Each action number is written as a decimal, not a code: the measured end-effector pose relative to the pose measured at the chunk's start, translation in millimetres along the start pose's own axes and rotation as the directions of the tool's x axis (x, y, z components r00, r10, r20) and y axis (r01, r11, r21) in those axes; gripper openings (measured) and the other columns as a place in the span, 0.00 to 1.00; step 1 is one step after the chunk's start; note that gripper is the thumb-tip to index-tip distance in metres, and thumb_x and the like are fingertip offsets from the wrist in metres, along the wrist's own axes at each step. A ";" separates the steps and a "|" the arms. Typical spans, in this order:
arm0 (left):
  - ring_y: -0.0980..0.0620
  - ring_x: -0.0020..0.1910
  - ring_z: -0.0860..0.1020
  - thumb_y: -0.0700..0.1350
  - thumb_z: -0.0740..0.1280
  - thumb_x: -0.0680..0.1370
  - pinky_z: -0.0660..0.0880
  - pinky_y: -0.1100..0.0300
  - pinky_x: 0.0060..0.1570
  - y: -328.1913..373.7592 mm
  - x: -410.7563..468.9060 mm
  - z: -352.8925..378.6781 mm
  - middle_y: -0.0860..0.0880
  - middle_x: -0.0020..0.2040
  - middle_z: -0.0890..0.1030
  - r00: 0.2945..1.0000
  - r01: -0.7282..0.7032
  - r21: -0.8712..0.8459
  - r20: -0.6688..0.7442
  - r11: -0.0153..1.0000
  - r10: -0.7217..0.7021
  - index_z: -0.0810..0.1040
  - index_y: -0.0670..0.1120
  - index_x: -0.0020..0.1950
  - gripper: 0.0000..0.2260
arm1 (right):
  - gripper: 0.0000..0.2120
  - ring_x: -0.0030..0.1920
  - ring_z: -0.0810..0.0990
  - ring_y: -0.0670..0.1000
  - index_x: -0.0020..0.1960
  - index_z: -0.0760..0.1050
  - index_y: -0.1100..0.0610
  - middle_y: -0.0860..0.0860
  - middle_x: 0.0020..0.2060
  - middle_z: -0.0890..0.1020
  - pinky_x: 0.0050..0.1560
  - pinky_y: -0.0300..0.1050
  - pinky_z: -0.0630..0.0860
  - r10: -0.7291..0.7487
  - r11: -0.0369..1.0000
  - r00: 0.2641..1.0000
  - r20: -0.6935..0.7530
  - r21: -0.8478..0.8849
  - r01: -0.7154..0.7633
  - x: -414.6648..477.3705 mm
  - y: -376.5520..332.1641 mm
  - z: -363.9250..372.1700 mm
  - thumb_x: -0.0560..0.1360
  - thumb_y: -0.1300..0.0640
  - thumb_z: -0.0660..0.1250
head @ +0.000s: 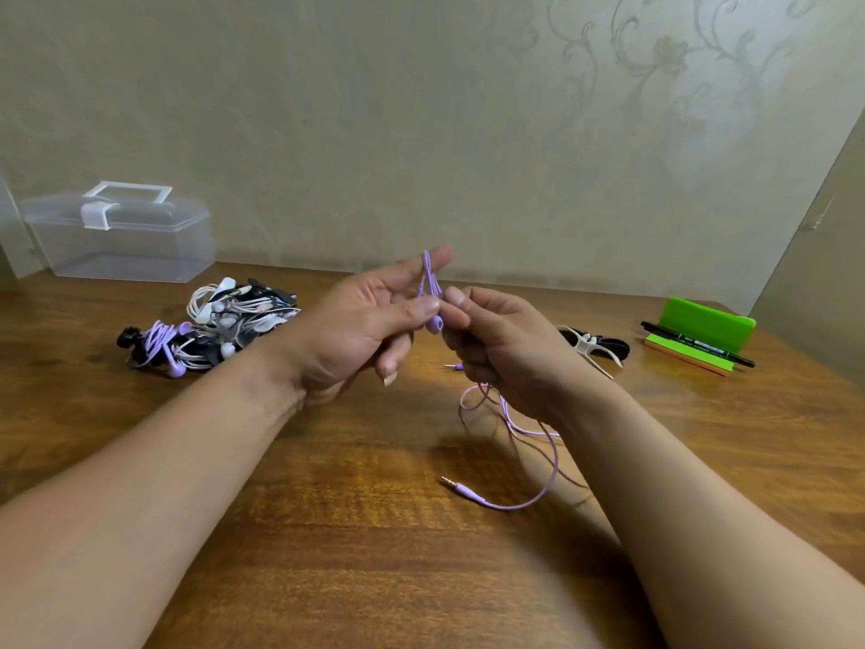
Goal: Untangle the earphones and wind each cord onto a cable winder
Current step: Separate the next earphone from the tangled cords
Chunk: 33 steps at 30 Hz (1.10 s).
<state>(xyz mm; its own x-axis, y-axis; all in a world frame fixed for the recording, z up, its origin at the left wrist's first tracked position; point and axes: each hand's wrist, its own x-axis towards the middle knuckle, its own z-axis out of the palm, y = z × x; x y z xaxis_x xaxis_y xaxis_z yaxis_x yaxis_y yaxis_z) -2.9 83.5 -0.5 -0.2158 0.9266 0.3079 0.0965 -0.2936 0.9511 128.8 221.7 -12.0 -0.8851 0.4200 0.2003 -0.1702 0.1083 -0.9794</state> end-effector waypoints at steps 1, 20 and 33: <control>0.57 0.19 0.67 0.40 0.63 0.83 0.69 0.63 0.21 -0.8 1.8 -0.9 0.39 0.57 0.83 0.998 -0.013 -0.004 -0.057 1.000 0.013 0.68 0.53 0.79 0.25 | 0.13 0.27 0.59 0.44 0.52 0.77 0.61 0.50 0.32 0.72 0.26 0.35 0.59 0.014 0.999 1.000 -0.019 -0.034 -0.015 0.3 0.2 1.3 0.86 0.52 0.61; 0.58 0.49 0.82 0.47 0.60 0.87 0.76 0.60 0.59 -18.6 2.4 -14.2 0.54 0.48 0.85 0.997 0.003 0.718 -0.052 0.696 0.049 0.72 0.64 0.73 0.17 | 0.03 0.29 0.74 0.44 0.47 0.80 0.53 0.47 0.32 0.79 0.30 0.38 0.67 -0.280 0.698 0.944 -0.173 -0.712 0.077 -6.5 -16.5 4.5 0.79 0.59 0.70; 0.57 0.21 0.61 0.41 0.64 0.82 0.58 0.65 0.20 7.9 -10.4 -5.8 0.38 0.55 0.85 0.959 0.109 0.119 0.251 0.987 -0.136 0.76 0.55 0.74 0.21 | 0.03 0.39 0.71 0.51 0.46 0.83 0.54 0.55 0.42 0.79 0.40 0.41 0.72 -0.150 0.988 0.986 -0.076 -0.058 0.146 -1.4 -19.3 -31.1 0.77 0.55 0.73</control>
<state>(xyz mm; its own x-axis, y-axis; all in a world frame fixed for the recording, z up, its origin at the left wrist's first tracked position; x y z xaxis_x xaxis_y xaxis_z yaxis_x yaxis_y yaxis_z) -5.5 70.1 3.9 0.0237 0.9869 0.1597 0.1873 -0.1613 0.9690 146.8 247.1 7.3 -0.8143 0.4659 0.3462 -0.2721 0.2205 -0.9367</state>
